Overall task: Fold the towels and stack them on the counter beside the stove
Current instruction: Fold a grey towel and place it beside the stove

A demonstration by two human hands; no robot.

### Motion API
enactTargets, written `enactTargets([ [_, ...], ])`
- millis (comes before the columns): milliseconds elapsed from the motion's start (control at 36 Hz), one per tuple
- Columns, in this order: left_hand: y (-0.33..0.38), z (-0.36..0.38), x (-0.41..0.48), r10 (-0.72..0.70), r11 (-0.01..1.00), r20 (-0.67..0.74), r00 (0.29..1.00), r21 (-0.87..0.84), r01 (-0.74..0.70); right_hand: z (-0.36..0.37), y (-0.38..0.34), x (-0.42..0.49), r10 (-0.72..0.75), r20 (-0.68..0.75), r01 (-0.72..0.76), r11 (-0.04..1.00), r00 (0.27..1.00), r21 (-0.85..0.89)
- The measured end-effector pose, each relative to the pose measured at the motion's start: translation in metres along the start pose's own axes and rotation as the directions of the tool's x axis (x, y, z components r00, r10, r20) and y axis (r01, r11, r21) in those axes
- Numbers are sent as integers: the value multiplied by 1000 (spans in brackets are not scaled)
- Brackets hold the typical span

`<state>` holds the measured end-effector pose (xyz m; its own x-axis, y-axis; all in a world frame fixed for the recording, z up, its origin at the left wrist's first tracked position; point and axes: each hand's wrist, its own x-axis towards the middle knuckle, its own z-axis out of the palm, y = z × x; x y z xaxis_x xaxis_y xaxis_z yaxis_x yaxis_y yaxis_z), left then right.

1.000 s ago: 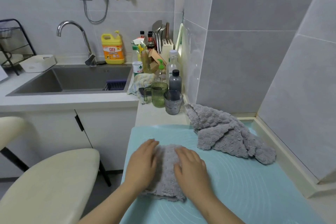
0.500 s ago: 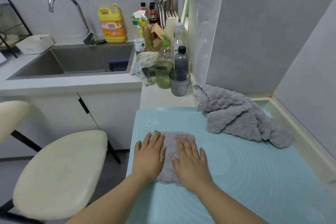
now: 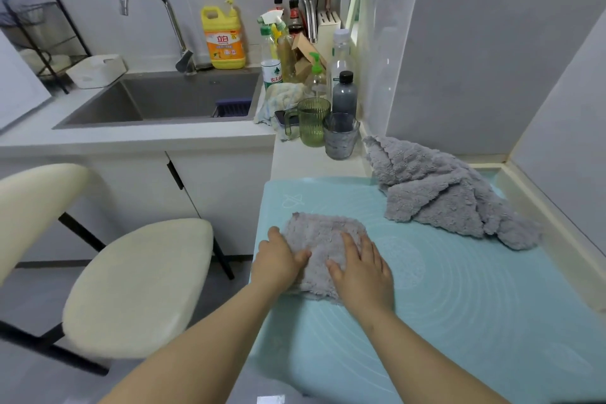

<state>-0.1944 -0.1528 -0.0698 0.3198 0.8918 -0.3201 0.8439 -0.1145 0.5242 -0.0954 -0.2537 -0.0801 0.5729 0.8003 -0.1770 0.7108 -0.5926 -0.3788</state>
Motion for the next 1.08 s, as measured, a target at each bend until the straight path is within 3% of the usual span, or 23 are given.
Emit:
enactTargets([
  [56, 3, -6, 2, -76, 991, 74, 994, -106, 84, -6, -4, -6, 59, -62, -58, 998, 996, 14],
  [111, 5, -12, 2, -120, 966, 152, 981, -210, 150, -14, -9, -6, 187, -31, -181, 973, 982, 143],
  [222, 3, -22, -3, -113, 884, 303, 946, -405, 235, -19, -13, -4, 374, 180, -398, 660, 910, 637],
  [389, -21, -43, -35, -17, 747, 477, 879, -578, 329, -29, -11, -51, 226, 354, -406, 260, 908, 876],
  [472, -35, -44, -59, 54, 726, 505, 861, -612, 314, -26, -10, -83, 163, 370, -393, 135, 914, 910],
  [667, -47, -41, -131, 211, 732, 496, 842, -651, 200, -15, -7, -173, 309, 317, -357, 81, 897, 931],
  [861, -50, -6, -210, 289, 726, 601, 745, -645, 239, -13, 14, -281, 492, 219, -263, 22, 843, 964],
  [1083, -9, 28, -311, 460, 753, 632, 624, -650, 103, -39, 60, -399, 612, 73, -112, 26, 787, 993],
])
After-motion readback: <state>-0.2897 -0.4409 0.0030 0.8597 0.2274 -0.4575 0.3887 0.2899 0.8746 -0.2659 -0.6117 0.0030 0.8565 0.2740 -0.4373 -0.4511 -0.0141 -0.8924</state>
